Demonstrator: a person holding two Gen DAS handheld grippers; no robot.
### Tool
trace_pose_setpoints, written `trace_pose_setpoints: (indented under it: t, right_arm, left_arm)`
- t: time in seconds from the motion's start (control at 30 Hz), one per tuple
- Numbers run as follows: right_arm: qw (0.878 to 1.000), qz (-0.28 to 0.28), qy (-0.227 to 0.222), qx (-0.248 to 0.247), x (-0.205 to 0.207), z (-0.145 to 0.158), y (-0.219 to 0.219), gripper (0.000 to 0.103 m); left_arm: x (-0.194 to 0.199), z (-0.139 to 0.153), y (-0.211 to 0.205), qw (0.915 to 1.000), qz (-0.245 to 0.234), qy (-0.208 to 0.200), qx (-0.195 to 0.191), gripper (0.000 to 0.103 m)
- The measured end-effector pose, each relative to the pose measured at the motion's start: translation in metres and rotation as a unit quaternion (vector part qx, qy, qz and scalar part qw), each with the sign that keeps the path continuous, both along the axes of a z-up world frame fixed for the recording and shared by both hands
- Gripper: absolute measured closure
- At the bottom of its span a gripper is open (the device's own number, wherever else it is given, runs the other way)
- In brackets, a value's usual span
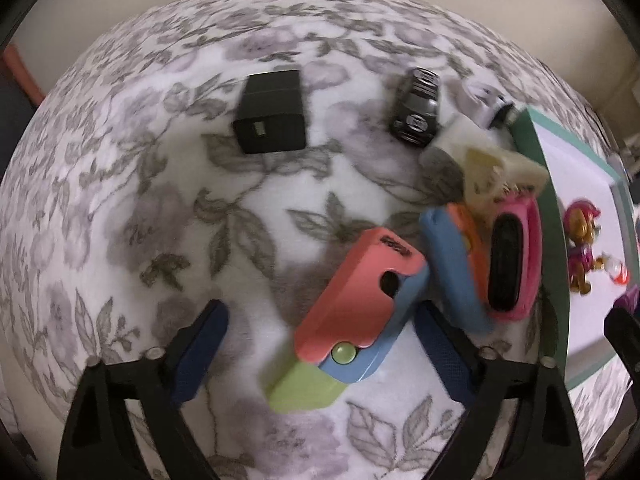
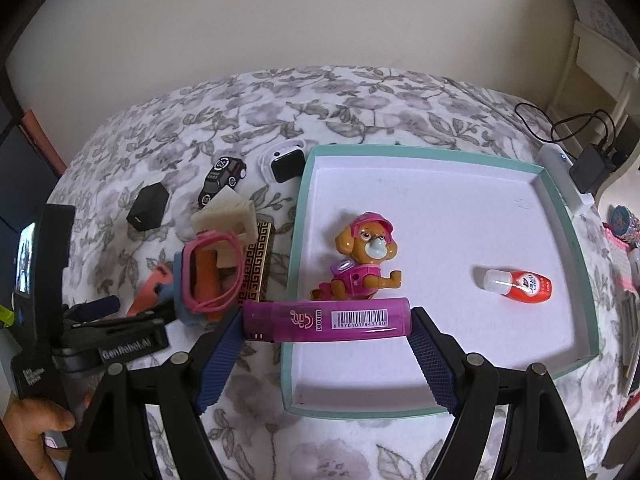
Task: Organize rigid objects
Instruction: 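Grasp the pink-blue toy knife with the left gripper, then lower the glue stick into the tray with the right gripper while the left places the toy knife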
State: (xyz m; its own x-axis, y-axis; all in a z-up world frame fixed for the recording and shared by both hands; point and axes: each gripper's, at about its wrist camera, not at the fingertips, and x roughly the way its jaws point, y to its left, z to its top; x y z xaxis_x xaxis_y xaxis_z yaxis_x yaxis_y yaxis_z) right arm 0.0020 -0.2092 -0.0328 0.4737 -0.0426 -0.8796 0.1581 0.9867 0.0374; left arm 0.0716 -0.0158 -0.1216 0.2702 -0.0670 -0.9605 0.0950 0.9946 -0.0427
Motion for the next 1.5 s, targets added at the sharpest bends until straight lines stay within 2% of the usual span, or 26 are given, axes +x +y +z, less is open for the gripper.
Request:
trace_pose_setpoints:
  t: [0.23, 0.3, 0.37, 0.6, 0.7, 0.97, 1.07, 1.3, 1.5]
  right_arm:
    - [1.0, -0.008, -0.001, 0.005, 0.0, 0.001, -0.006, 0.02]
    - [1.0, -0.012, -0.001, 0.007, 0.0, 0.001, -0.009, 0.02]
    - [1.0, -0.017, 0.0, 0.009, 0.0, 0.0, -0.012, 0.02]
    - [0.999, -0.043, 0.003, 0.021, -0.001, -0.001, -0.028, 0.02]
    - [0.998, -0.053, -0.003, 0.025, -0.002, 0.004, -0.036, 0.02]
    - [0.996, -0.07, -0.045, 0.022, -0.012, 0.036, -0.049, 0.02]
    - [0.995, -0.079, -0.061, 0.013, -0.017, 0.047, -0.057, 0.02]
    - [0.991, -0.115, -0.064, 0.001, -0.025, 0.05, -0.088, 0.02]
    - [0.988, -0.156, -0.011, -0.007, -0.024, 0.019, -0.121, 0.02]
  left_arm:
    - [0.001, 0.003, 0.02, 0.9989, 0.043, 0.0, -0.018, 0.039]
    - [0.0, 0.004, 0.023, 0.9986, 0.05, 0.002, -0.017, 0.052]
    - [-0.001, 0.005, 0.024, 0.9984, 0.053, 0.003, -0.015, 0.059]
    - [-0.003, 0.009, 0.036, 0.998, 0.059, 0.006, -0.021, 0.059]
    - [-0.005, 0.021, 0.044, 0.9978, 0.063, -0.003, -0.021, 0.059]
    - [-0.015, 0.07, 0.054, 0.995, 0.071, -0.065, -0.027, 0.059]
    - [-0.018, 0.089, 0.049, 0.9927, 0.067, -0.09, -0.044, 0.059]
    - [-0.024, 0.121, 0.009, 0.9878, 0.028, -0.137, -0.069, 0.059]
    - [-0.038, 0.126, -0.044, 0.9865, -0.029, -0.143, -0.074, 0.059]
